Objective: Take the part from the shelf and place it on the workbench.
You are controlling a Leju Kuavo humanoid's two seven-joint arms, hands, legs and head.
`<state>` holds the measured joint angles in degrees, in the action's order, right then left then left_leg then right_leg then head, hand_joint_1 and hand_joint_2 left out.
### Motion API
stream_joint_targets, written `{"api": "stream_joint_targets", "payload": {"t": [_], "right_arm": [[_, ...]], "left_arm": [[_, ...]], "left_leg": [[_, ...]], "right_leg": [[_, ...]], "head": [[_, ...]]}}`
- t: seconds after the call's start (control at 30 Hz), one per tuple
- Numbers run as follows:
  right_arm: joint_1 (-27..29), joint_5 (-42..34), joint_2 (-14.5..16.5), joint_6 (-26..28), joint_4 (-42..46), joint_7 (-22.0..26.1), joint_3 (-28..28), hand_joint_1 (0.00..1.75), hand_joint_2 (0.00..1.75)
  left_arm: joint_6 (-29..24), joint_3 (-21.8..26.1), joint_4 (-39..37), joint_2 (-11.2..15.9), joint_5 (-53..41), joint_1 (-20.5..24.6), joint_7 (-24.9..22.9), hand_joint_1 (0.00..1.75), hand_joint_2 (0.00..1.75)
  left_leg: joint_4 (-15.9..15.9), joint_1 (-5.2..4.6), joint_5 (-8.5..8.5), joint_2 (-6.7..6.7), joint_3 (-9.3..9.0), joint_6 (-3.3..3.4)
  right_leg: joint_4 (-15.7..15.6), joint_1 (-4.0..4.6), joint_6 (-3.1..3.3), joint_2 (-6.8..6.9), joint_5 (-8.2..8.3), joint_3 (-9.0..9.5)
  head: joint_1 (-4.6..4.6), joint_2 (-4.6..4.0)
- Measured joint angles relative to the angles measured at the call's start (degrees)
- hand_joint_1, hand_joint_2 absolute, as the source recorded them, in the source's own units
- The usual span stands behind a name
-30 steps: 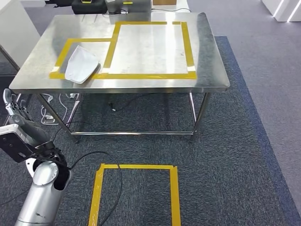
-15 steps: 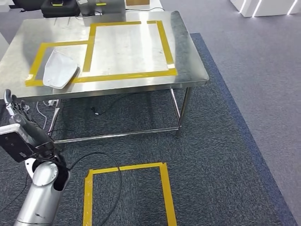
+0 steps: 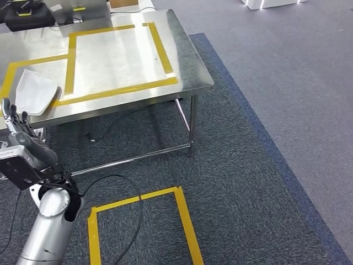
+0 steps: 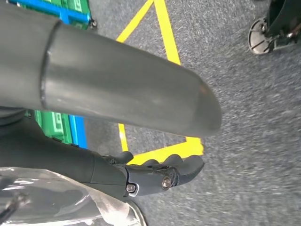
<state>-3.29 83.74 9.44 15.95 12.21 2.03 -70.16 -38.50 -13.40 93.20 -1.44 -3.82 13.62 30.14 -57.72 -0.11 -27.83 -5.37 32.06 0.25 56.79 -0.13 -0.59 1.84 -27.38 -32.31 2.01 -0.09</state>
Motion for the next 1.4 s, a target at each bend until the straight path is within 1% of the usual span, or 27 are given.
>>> {"api": "stream_joint_targets", "payload": {"t": [0.07,0.13,0.17,0.2,0.23,0.27,0.33,0.4,0.47,0.53,0.6,0.67,0.7,0.77,0.83,0.93,0.97,1.03,1.07,1.1,1.17,1.2,1.23,1.27,1.3,1.37,1.4], "right_arm": [[-0.1,-0.1,0.0,0.0,0.0,0.0,-0.2,0.00,0.00],[-0.2,-0.1,0.1,0.0,0.0,0.1,-0.3,0.00,0.00],[-0.3,-0.1,0.2,0.0,0.0,0.1,-0.3,0.00,0.00],[-0.3,-0.1,0.2,0.0,0.0,0.1,-0.4,0.00,0.00],[-0.4,-0.2,0.2,0.0,0.0,0.1,-0.5,0.00,0.00],[-0.4,-0.4,0.2,0.1,0.0,0.3,-0.6,0.00,0.00],[-0.5,-1.0,0.3,0.3,0.0,0.8,-0.7,0.00,0.00],[-0.8,-1.7,0.3,0.3,0.0,1.1,-0.9,0.00,0.00],[-0.9,-2.5,0.3,0.1,0.0,1.2,-1.4,0.00,0.00],[-1.0,-3.0,0.4,0.0,0.0,1.3,-1.9,0.00,0.00],[-1.2,-3.3,0.4,0.0,0.0,1.3,-2.1,0.00,0.00],[-1.5,-3.3,0.5,0.0,0.0,1.3,-2.3,0.00,0.00],[-1.5,-3.3,0.5,0.0,0.0,1.3,-2.5,0.00,0.00],[-1.5,-3.4,0.5,-0.1,0.0,1.3,-2.6,0.00,0.00],[-1.5,-3.4,0.5,-0.1,0.0,1.3,-2.6,0.00,0.00],[-1.5,-3.4,0.5,-0.1,0.0,1.3,-2.6,0.00,0.00],[-1.5,-3.4,0.5,-0.1,0.0,1.3,-2.6,0.00,0.00],[-1.7,-4.0,0.5,-0.1,0.0,1.6,-3.0,0.00,0.00],[-1.8,-4.3,0.6,-0.1,0.0,1.9,-3.2,0.00,0.00],[-1.9,-4.6,0.6,-0.2,0.0,2.3,-3.4,0.00,0.00],[-2.1,-4.7,0.6,-0.2,0.0,2.9,-3.5,0.00,0.00],[-2.2,-4.7,0.7,-0.2,0.0,3.1,-3.4,0.00,0.00],[-2.3,-4.6,0.7,-0.2,0.0,3.2,-3.4,0.00,0.00],[-2.3,-4.5,0.7,-0.1,0.0,3.3,-3.4,0.00,0.00],[-2.3,-4.4,0.8,0.0,0.0,3.4,-3.4,0.00,0.00],[-2.3,-4.3,0.9,0.3,0.0,3.8,-3.4,0.00,0.00],[-2.4,-4.1,0.9,0.5,0.0,3.9,-3.4,0.00,0.00]], "left_arm": [[0.0,0.0,0.4,0.0,-0.2,0.1,0.0,0.00,0.00],[0.0,-0.1,0.5,0.1,-0.2,0.0,0.0,0.00,0.00],[0.0,-0.1,0.5,0.1,-0.2,-0.1,0.0,0.00,0.00],[0.0,-0.1,0.5,0.1,-0.3,-0.2,0.0,0.00,0.00],[0.0,-0.1,0.5,0.1,-0.3,-0.1,-0.1,0.00,0.00],[0.0,-0.1,0.5,0.2,-0.4,0.0,-0.2,0.00,0.00],[0.0,-0.1,0.5,0.2,-0.7,0.4,-0.4,0.00,0.00],[0.0,-0.2,0.6,0.3,-1.3,1.1,-0.8,0.00,0.00],[0.0,-0.5,0.6,0.2,-2.1,1.9,-1.2,0.00,0.00],[0.0,-0.8,0.6,0.0,-2.7,2.7,-1.6,0.00,0.00],[0.1,-0.9,0.5,-0.1,-3.0,3.2,-1.8,0.00,0.00],[0.1,-0.9,0.5,-0.2,-3.0,3.2,-1.9,0.00,0.00],[0.1,-0.9,0.5,-0.2,-3.0,3.2,-2.0,0.00,0.00],[0.1,-0.9,0.5,-0.2,-3.0,3.2,-2.0,0.00,0.00],[0.1,-0.9,0.5,-0.2,-3.0,3.3,-2.1,0.00,0.00],[0.1,-0.9,0.5,-0.2,-3.0,3.3,-2.1,0.00,0.00],[0.1,-0.9,0.5,-0.3,-3.0,3.3,-2.1,0.00,0.00],[0.0,-1.1,0.5,-0.4,-4.2,4.0,-2.2,0.00,0.00],[-0.1,-1.2,0.5,-0.5,-5.2,4.5,-2.4,0.00,0.00],[-0.1,-1.3,0.5,-0.6,-6.3,5.1,-2.7,0.00,0.00],[-0.1,-1.4,0.5,-0.6,-7.7,5.7,-3.8,0.00,0.00],[0.0,-1.4,0.5,-0.6,-8.0,5.7,-4.5,0.00,0.00],[0.1,-1.4,0.5,-0.6,-8.2,5.7,-5.0,0.00,0.00],[0.1,-1.4,0.5,-0.6,-8.3,5.7,-5.3,0.00,0.00],[0.1,-1.4,0.5,-0.6,-8.3,5.8,-5.4,0.00,0.00],[0.2,-1.5,0.5,-0.5,-7.6,5.8,-5.5,0.00,0.00],[0.2,-1.5,0.6,-0.5,-6.7,5.8,-5.5,0.00,0.00]], "left_leg": [[-4.2,0.38,-2.83,2.45,1.61,-0.62],[-12.1,0.56,-6.51,4.39,5.01,-0.90],[-15.1,0.58,-7.38,4.69,6.39,-0.95],[-16.3,0.58,-7.16,4.82,6.94,-0.93],[-15.1,0.59,-5.81,4.97,6.45,-0.82],[-11.9,0.62,-3.64,5.36,5.01,-0.66],[-4.3,0.83,-0.23,7.47,1.66,-0.27],[-0.8,0.89,0.41,8.89,0.35,-0.09],[-0.4,0.82,0.48,8.15,0.46,0.23],[0.2,0.95,0.87,6.99,0.44,0.97],[0.5,0.93,1.08,5.63,0.48,1.47],[0.5,0.77,1.06,4.14,0.59,1.58],[0.4,0.71,1.04,3.40,0.60,1.60],[0.4,0.69,1.00,2.27,0.57,1.57],[0.4,0.68,0.97,1.84,0.54,1.55],[0.4,0.68,0.96,1.74,0.53,1.54],[0.4,0.61,0.90,1.49,0.49,1.44],[0.0,0.38,0.52,0.50,0.46,0.59],[-0.9,0.35,-0.31,0.91,0.73,0.04],[-3.0,0.39,-1.69,1.77,1.50,-0.46],[-10.4,0.58,-5.56,4.23,4.51,-0.90],[-14.1,0.60,-6.97,4.65,6.12,-0.98],[-16.3,0.61,-7.40,4.81,7.11,-1.00],[-16.3,0.61,-6.62,4.90,7.11,-0.93],[-14.1,0.64,-4.86,5.09,6.12,-0.82],[-6.5,0.82,-0.87,6.99,2.71,-0.50],[-3.3,0.93,0.11,8.06,1.38,-0.37]], "right_leg": [[-0.2,-0.22,0.64,-0.99,0.27,0.05],[-0.1,-0.23,0.93,-2.15,0.34,-0.02],[-0.1,-0.22,0.98,-2.85,0.37,-0.04],[0.0,-0.20,1.00,-3.57,0.39,-0.04],[0.0,-0.21,1.00,-4.32,0.39,-0.01],[0.1,-0.22,0.97,-5.06,0.38,0.04],[0.4,-0.20,0.72,-6.42,0.38,-0.12],[0.6,-0.28,0.08,-7.45,0.58,-0.81],[0.5,-0.49,-0.71,-8.25,0.87,-1.59],[1.9,-0.41,-1.26,-6.55,-0.14,-2.73],[7.7,-0.30,-1.60,-3.54,-3.36,-5.66],[15.2,-0.42,-1.90,-2.43,-6.42,-9.19],[17.0,-0.47,-2.02,-2.29,-6.66,-9.92],[14.6,-0.49,-2.08,-1.93,-4.60,-8.49],[11.5,-0.49,-2.03,-1.65,-2.84,-6.76],[10.4,-0.48,-2.00,-1.53,-2.39,-6.19],[7.7,-0.38,-1.90,-0.44,-1.75,-4.75],[2.2,-0.11,-0.88,0.46,-0.16,-1.88],[0.2,-0.06,-0.25,0.59,0.40,-0.84],[0.1,-0.12,0.37,-0.39,0.66,-0.78],[0.0,-0.29,0.83,-1.68,0.84,-0.75],[0.0,-0.29,0.92,-2.39,0.87,-0.75],[0.1,-0.29,0.94,-3.17,0.90,-0.75],[0.1,-0.29,0.95,-3.95,0.91,-0.74],[0.2,-0.31,0.93,-4.73,0.91,-0.73],[0.6,-0.29,0.71,-6.15,0.87,-0.86],[0.8,-0.28,0.46,-6.79,0.88,-1.11]], "head": [[-0.10,0.01],[-0.16,0.01],[-0.16,0.01],[-0.16,0.00],[-0.16,0.00],[-0.17,0.00],[-0.13,0.00],[-0.10,0.00],[-0.13,0.00],[0.15,0.01],[0.70,0.01],[0.95,0.00],[0.95,0.00],[0.95,0.00],[0.95,0.00],[0.95,0.00],[0.96,0.00],[0.93,0.01],[0.84,0.01],[0.72,0.01],[0.56,0.01],[0.55,0.01],[0.55,0.00],[0.55,0.00],[0.54,0.00],[0.56,0.00],[0.57,0.00]]}}
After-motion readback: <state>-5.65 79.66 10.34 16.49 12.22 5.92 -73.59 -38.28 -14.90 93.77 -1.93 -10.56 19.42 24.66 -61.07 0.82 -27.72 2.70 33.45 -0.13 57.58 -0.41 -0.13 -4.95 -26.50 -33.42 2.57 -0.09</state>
